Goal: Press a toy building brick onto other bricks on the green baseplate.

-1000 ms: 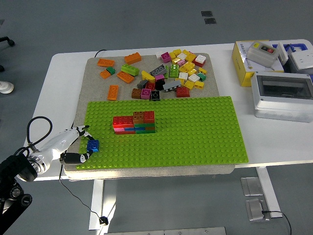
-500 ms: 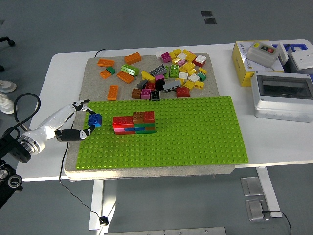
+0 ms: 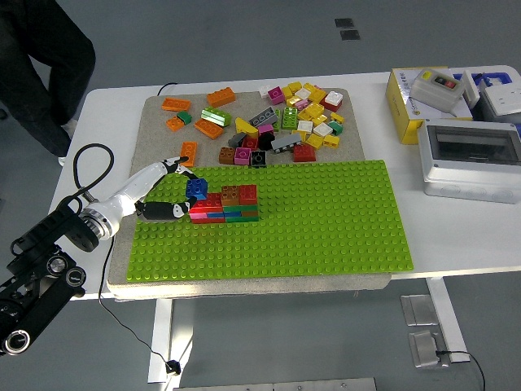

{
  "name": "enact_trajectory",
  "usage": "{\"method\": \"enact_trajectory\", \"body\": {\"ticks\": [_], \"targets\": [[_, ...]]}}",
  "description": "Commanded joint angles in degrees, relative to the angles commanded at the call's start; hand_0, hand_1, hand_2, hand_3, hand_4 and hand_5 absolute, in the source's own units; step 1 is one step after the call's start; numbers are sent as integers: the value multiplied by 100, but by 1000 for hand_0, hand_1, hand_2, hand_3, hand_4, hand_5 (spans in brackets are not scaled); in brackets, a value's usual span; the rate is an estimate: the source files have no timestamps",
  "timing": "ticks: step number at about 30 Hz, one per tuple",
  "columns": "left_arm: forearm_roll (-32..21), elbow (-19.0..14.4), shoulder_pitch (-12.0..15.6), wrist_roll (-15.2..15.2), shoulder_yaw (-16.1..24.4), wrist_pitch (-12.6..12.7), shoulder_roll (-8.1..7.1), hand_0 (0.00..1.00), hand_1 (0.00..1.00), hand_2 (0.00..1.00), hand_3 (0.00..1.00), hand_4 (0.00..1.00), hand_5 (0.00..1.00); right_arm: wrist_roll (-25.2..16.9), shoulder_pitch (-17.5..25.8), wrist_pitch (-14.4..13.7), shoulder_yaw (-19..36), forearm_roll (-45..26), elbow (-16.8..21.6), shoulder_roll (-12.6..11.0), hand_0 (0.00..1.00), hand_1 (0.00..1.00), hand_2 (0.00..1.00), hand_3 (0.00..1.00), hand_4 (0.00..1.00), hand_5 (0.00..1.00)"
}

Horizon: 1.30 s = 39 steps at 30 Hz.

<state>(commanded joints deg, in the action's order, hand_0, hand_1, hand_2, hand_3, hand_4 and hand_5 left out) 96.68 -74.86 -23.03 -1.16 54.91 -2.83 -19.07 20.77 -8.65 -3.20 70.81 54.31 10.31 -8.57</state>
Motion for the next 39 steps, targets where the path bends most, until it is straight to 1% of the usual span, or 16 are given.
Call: {"method": "enact_trajectory", "body": {"ticks": [8, 13, 28, 39], "targets": [[-14, 354, -210, 27, -164, 4, 152, 998, 998, 998, 542, 604, 180, -16, -13, -7, -13, -32, 0, -8, 709, 639, 464, 741, 605, 998], [-17, 454, -268, 35, -216, 4, 198, 998, 998, 998, 546, 606, 181, -25, -16, -8, -16, -39, 0, -12, 709, 639, 462, 741, 606, 998], [-26, 540, -343, 1, -344, -36, 237, 998, 998, 998, 547, 611, 187, -40, -22, -11, -18, -53, 0, -18, 710, 639, 459, 741, 607, 998], [-2, 633, -387, -32, -437, -44, 295, 998, 998, 997, 550, 614, 193, -43, -29, -12, -16, -49, 0, -22, 708, 639, 458, 741, 607, 998]]}}
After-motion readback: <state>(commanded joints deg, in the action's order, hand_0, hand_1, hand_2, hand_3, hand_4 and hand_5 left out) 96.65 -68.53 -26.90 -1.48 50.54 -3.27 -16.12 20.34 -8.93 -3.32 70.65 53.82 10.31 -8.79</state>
